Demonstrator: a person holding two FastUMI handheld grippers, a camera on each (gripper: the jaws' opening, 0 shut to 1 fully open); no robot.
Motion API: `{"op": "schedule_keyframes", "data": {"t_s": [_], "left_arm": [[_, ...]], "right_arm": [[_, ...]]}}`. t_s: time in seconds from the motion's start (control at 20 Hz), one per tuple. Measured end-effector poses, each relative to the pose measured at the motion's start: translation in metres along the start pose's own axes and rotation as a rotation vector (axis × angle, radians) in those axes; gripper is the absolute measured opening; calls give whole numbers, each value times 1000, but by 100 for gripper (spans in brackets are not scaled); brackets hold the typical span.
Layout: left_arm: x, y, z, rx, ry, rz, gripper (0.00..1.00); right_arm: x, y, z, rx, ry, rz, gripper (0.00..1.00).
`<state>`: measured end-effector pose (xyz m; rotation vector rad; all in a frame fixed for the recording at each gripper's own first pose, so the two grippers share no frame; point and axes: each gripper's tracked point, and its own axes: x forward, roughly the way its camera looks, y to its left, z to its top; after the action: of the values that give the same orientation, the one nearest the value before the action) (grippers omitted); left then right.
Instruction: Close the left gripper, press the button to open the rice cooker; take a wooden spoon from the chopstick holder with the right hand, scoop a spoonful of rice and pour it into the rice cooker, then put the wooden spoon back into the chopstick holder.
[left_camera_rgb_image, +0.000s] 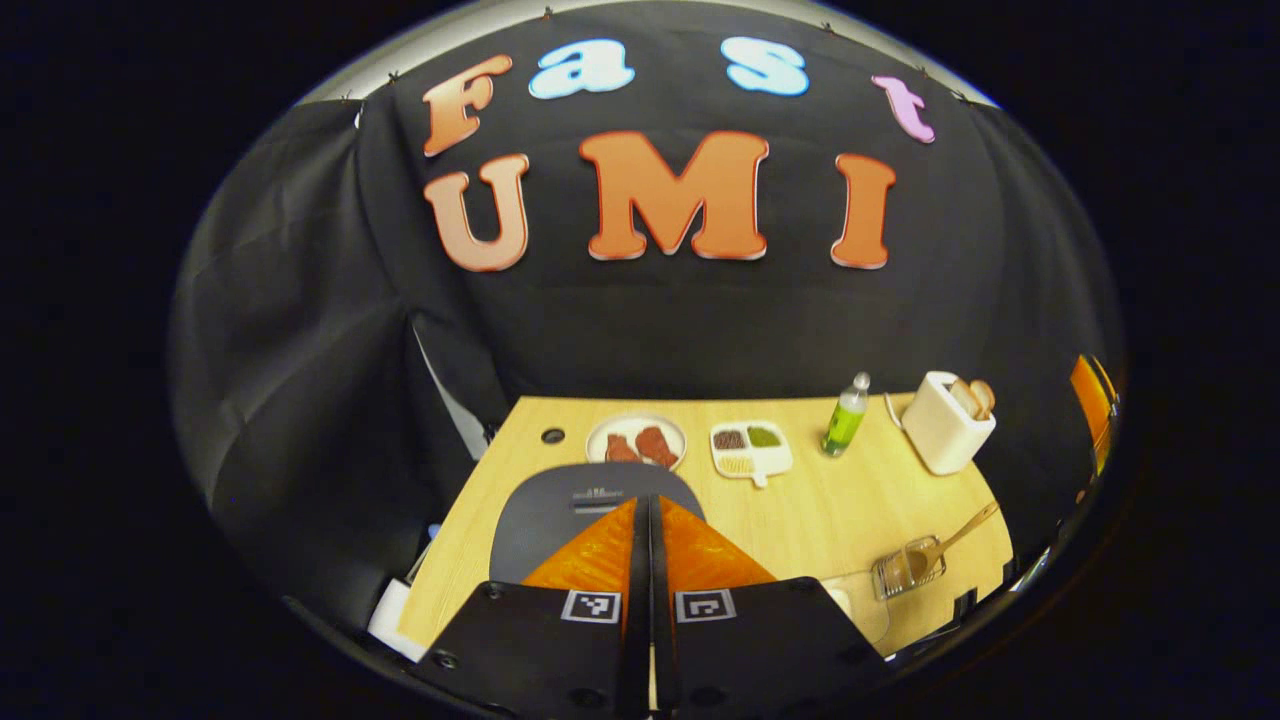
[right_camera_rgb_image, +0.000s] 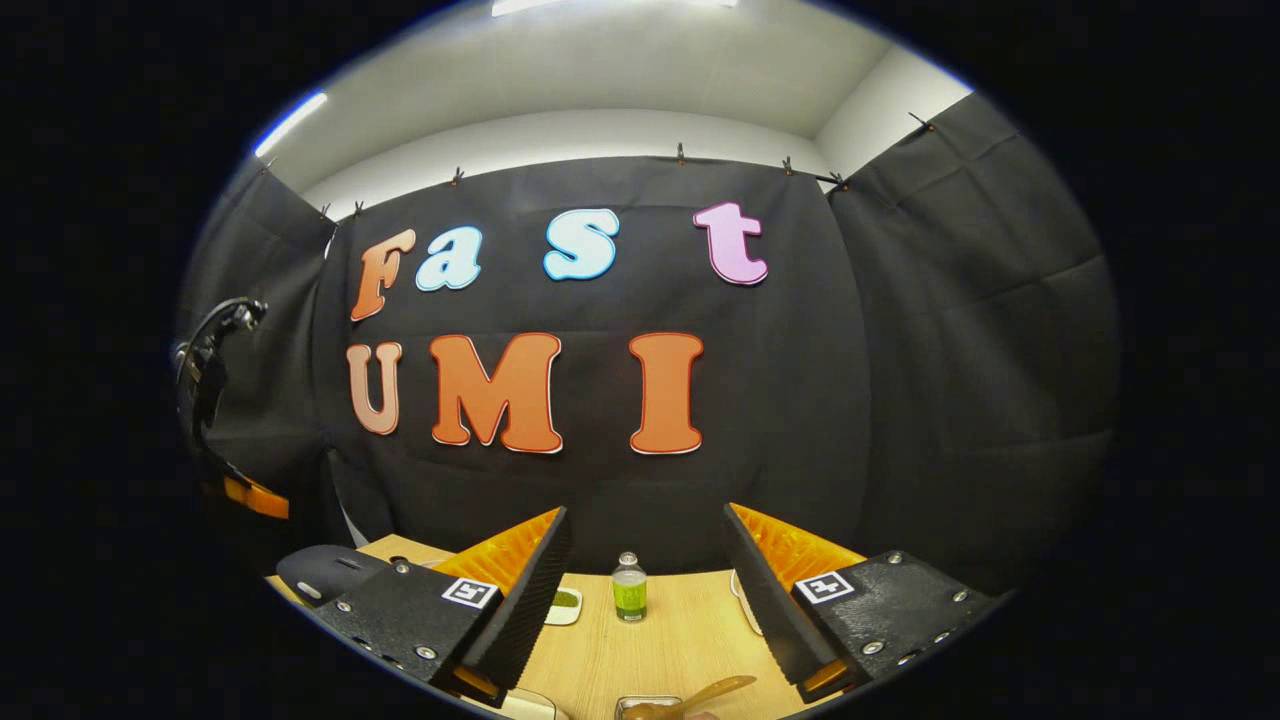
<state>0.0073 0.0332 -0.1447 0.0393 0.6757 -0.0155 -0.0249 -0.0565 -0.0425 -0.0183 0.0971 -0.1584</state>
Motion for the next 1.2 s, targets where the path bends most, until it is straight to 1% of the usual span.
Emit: {"op": "schedule_keyframes", "data": {"t_s": [0.05, 0.25, 0.3, 0.35, 0.4, 0.5, 0.7, 0.9, 0.95, 1.05, 1.1, 1.15, 1.2], "left_arm": [[6, 9, -8, 1, 54, 15, 6], [20, 27, -47, -90, 245, 14, 6], [24, 28, -59, -114, 297, -2, 6], [27, 29, -69, -141, 347, -9, 6], [31, 29, -79, -159, 392, -22, 6], [38, 31, -96, -191, 454, -33, 6], [46, 26, -115, -269, 528, -69, 6], [48, 25, -133, -333, 596, -79, 6], [54, 27, -132, -346, 583, -78, 6], [54, 29, -134, -379, 597, -82, 6], [55, 28, -140, -385, 622, -89, 6], [55, 28, -135, -396, 604, -92, 6], [53, 27, -140, -396, 621, -102, 7]], "right_arm": [[0, -3, -3, 0, 8, -7, 97], [-3, -15, -16, 5, 35, -36, 98], [-3, -18, -20, 5, 44, -42, 93], [-4, -19, -25, 3, 60, -44, 97], [-4, -20, -31, 1, 75, -45, 92], [-4, -25, -37, -6, 92, -53, 93], [-3, -27, -47, -11, 116, -59, 93], [-1, -28, -55, -15, 136, -62, 93], [-1, -29, -57, -18, 142, -65, 93], [1, -28, -62, -17, 155, -67, 93], [1, -28, -66, -14, 165, -65, 93], [0, -26, -71, -6, 180, -62, 93], [0, -25, -77, 4, 199, -57, 93]]}}
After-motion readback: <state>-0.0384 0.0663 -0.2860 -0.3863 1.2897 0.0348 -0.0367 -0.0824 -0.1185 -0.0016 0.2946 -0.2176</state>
